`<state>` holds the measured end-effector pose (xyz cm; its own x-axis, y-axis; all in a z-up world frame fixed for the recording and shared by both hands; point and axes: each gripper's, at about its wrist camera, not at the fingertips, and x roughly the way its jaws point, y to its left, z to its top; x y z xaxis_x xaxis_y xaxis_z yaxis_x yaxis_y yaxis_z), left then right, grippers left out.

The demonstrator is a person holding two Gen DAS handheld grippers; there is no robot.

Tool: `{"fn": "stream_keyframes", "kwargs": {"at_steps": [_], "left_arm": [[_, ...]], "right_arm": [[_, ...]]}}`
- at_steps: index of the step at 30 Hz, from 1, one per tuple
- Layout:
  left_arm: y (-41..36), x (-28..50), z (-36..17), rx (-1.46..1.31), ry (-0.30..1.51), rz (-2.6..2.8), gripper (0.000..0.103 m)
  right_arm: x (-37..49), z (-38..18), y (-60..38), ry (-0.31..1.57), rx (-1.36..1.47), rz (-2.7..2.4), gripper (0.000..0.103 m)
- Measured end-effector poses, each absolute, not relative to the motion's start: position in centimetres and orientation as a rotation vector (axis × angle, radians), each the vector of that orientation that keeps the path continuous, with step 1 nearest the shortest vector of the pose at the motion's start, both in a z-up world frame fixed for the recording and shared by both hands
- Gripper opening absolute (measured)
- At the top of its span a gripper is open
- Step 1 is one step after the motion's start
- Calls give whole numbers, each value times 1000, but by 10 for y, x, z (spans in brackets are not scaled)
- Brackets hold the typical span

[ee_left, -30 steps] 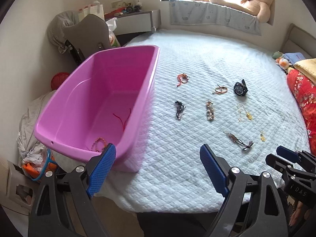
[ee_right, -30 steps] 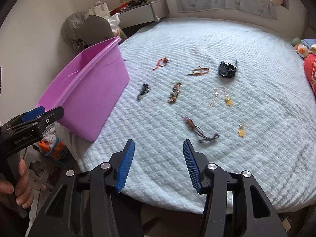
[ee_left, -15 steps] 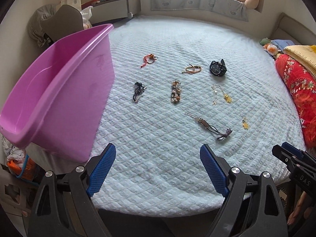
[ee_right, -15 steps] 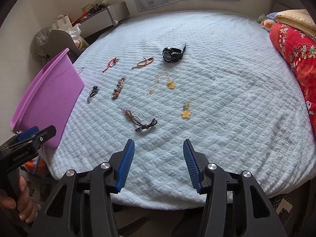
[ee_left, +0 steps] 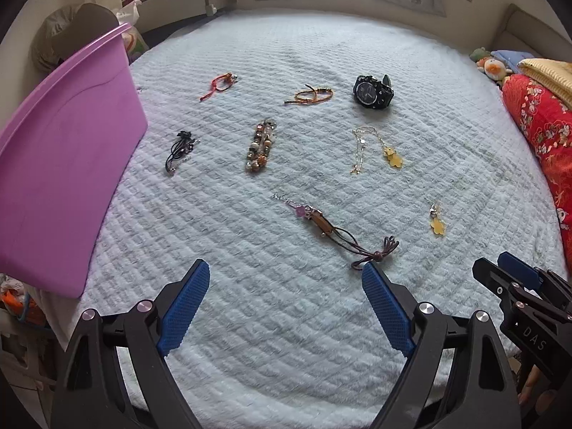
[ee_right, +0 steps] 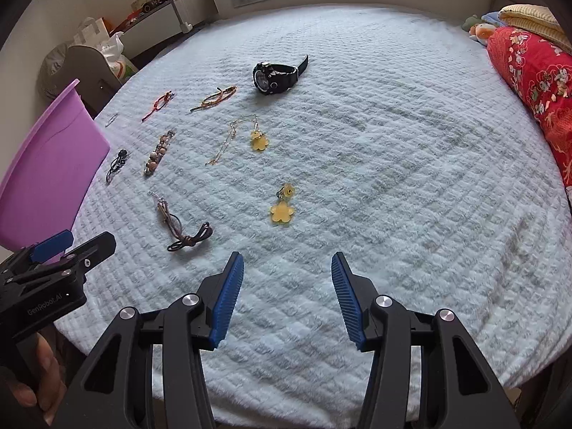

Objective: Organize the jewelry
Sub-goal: 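Move both grippers back over the jewelry on the bed, then grasp the brown cord bracelet with the left gripper while the right grasps the yellow flower pendant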

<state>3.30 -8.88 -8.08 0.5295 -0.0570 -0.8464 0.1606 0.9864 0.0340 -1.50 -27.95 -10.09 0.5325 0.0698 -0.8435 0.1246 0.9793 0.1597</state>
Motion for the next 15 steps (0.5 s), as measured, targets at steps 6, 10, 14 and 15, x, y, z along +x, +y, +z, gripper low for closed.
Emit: {"fn": "stream_keyframes", "kwargs": {"at_steps": [6, 10, 14, 15], "left_arm": [[-105, 49, -101, 92, 1006, -112, 85], [-111, 56, -113, 80, 1007, -93, 85], [-116, 59, -123, 85, 1015, -84, 85], [-116, 60, -125, 83, 1019, -82, 85]], "right_arm": [[9, -115, -283, 1008, 193, -6, 49], [23, -124, -285, 1017, 189, 3, 49], [32, -132, -285, 1024, 176, 14, 49], [34, -133, -285, 1025, 173, 16, 49]]}}
